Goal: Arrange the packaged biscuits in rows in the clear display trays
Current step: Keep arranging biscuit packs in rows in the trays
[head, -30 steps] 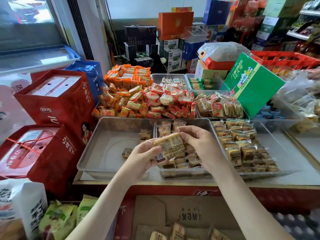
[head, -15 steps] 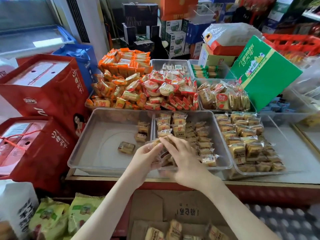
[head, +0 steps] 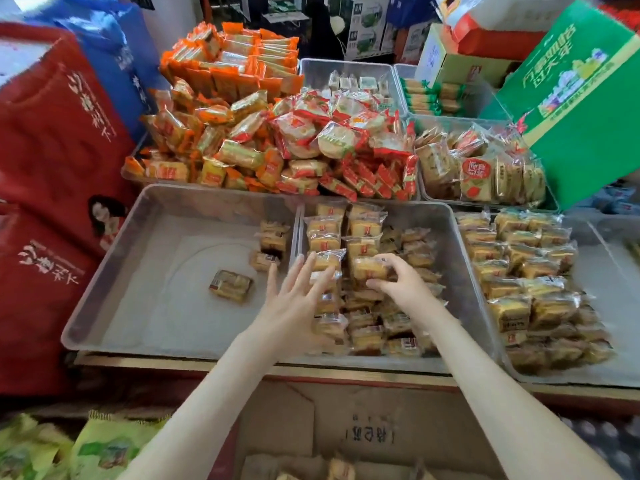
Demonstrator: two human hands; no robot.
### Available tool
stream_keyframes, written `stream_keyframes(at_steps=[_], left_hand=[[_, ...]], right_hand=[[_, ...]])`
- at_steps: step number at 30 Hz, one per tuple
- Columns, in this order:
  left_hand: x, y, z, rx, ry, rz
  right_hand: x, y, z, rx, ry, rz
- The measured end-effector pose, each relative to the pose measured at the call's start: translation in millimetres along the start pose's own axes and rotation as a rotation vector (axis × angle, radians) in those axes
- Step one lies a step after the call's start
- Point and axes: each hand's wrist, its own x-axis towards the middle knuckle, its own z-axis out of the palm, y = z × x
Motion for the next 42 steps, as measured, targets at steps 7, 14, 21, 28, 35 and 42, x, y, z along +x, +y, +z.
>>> stream_keyframes(at_steps=[7, 14, 21, 28, 35, 42], left_hand=[[13.6, -6.2, 11.8, 0.119, 0.059, 0.016], [-64.1, -84.7, 41.1, -0.057, 0.582, -0.211], [-126.8, -187.0, 59.5, 0.159, 0.832, -0.277], [-129.2, -190.3, 67.3, 0.139, 0.897, -0.293], [-133.2, -156.4, 19.0, -0.767, 0.632, -0.547], [-141.2, -110.1, -41.2, -1.899, 0.433, -0.375]], right_hand=[[10.7, 2.9, 19.7, -0.396, 0.277, -0.129], [-23.0, -94.8, 94.6, -0.410, 0.061, -0.653], [49.0, -101.9, 239.5, -1.059, -0.406, -0.346], [79.6, -90.3, 265.8, -0.970, -0.295, -0.262], [-6.7, -152.0, 228.7, 0.422, -0.528, -0.087], [-81.3, -162.5, 170.9, 0.771, -0.610, -0.095]])
